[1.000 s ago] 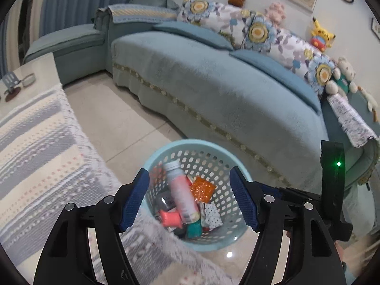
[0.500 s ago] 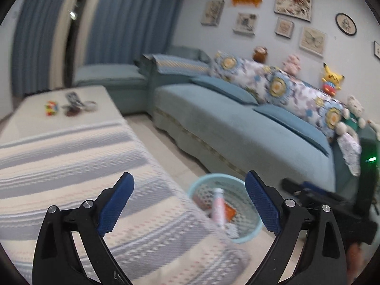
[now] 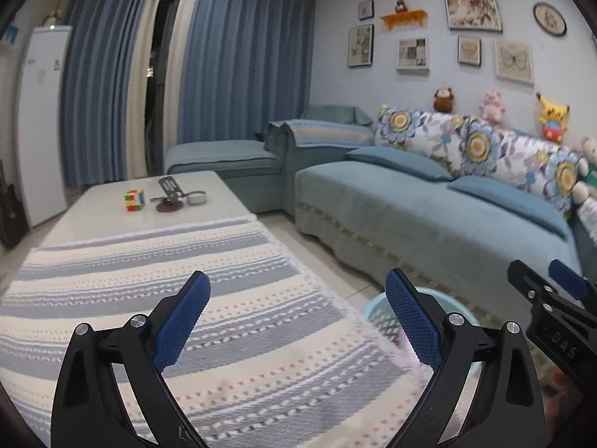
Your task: Collect trash
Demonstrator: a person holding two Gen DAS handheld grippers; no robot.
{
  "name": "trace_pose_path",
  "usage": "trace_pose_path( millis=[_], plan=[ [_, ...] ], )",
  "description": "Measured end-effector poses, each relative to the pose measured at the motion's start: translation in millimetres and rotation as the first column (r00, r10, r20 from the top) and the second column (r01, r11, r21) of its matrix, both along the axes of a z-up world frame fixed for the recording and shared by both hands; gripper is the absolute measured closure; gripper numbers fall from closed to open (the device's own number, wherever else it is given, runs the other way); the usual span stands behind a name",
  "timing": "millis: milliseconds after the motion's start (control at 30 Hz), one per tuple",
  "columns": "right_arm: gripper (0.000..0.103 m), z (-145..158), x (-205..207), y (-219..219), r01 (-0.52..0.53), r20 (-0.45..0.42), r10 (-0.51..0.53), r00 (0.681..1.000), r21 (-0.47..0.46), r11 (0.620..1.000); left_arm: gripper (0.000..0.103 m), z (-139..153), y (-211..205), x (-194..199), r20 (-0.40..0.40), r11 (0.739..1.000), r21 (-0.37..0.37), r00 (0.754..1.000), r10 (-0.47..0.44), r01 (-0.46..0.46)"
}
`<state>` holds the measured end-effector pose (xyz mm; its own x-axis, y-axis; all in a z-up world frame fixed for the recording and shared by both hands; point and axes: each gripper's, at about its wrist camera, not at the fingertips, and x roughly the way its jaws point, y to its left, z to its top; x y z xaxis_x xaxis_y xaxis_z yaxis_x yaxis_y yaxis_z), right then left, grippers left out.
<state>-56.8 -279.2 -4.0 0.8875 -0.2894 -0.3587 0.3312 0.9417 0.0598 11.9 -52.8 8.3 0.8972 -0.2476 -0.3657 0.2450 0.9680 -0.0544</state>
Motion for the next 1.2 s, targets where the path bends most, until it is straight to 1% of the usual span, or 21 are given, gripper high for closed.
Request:
trace_pose_path(
  millis=[133, 367, 600, 1200],
  plan=[
    [0.029, -1.4, 0.1, -0.2, 0.006, 0.006, -0.006, 1.000, 0.005, 1.000, 0.011, 0.1, 4.4, 2.9, -0.009, 1.000, -0.007, 1.000, 0.019, -0.019],
    [0.029, -4.9, 1.3, -3.0, 0.003, -0.006, -0.003, 1.000, 0.024, 1.000, 0.010, 2.4, 3.6, 0.0, 0.011, 1.000, 0.007, 1.000, 0.025, -0.025],
    [0.026, -3.5, 0.3, 2.8, 0.011, -0.005, -0.011, 1.000, -0.022, 1.000, 0.009, 4.3, 4.9, 0.4, 0.013, 0.999, 0.025, 0.999, 0.044, -0.044],
    [0.026, -6.9, 5.8, 1.0, 0.001, -0.029, -0.001, 1.000, 0.002, 1.000, 0.009, 4.4, 8.6, 2.1, 0.017, 0.999, 0.013, 0.999, 0.033, -0.033]
  ],
)
